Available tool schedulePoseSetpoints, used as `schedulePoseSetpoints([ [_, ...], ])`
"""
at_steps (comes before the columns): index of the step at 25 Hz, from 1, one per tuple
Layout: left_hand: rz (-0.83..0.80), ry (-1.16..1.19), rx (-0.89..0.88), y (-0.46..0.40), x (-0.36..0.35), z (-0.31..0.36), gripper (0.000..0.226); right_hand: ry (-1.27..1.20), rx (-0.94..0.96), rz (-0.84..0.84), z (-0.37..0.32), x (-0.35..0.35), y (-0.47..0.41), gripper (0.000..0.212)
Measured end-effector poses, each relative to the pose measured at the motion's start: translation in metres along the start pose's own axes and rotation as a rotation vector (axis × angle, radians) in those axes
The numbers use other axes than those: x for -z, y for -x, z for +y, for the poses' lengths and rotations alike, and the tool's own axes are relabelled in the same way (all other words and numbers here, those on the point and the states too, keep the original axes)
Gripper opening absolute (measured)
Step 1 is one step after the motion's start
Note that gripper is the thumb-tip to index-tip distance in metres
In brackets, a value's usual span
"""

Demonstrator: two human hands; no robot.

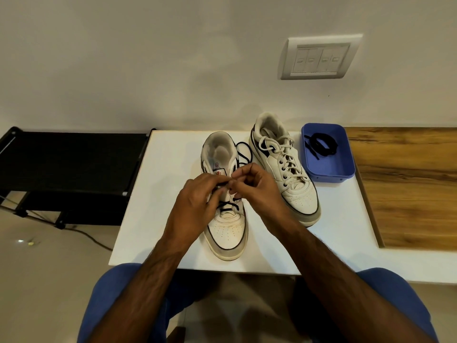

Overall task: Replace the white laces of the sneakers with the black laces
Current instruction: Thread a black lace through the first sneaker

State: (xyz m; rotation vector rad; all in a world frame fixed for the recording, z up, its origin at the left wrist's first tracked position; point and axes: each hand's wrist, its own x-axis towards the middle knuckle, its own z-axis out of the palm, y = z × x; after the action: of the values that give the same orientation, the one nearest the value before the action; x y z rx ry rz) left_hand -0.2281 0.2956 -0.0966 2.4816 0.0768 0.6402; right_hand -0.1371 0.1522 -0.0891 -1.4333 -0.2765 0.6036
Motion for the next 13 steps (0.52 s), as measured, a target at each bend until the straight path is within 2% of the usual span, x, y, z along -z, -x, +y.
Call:
schedulePoseSetpoints([
  [4, 0.047, -0.104, 0.046, -0.002, 0.002, -0.005, 0.012, 0.052, 0.015, 0.072, -0.001, 0.014, -0.004, 0.011],
  [7, 0.053, -0.225, 0.090, -0.002, 0.005, -0.008, 0.013, 0.310, 0.026, 0.167, 0.002, 0.026, -0.009, 0.006],
  [10, 0.038, -0.287, 0.097, -0.003, 0.007, -0.010, 0.012, 0.580, -0.032, 0.102, 0.008, 0.017, -0.003, 0.027],
  [13, 0.008, -0.314, 0.064, -0.002, 0.007, -0.013, 0.006, 0.746, 0.041, 0.130, 0.016, 0.001, 0.000, 0.039],
])
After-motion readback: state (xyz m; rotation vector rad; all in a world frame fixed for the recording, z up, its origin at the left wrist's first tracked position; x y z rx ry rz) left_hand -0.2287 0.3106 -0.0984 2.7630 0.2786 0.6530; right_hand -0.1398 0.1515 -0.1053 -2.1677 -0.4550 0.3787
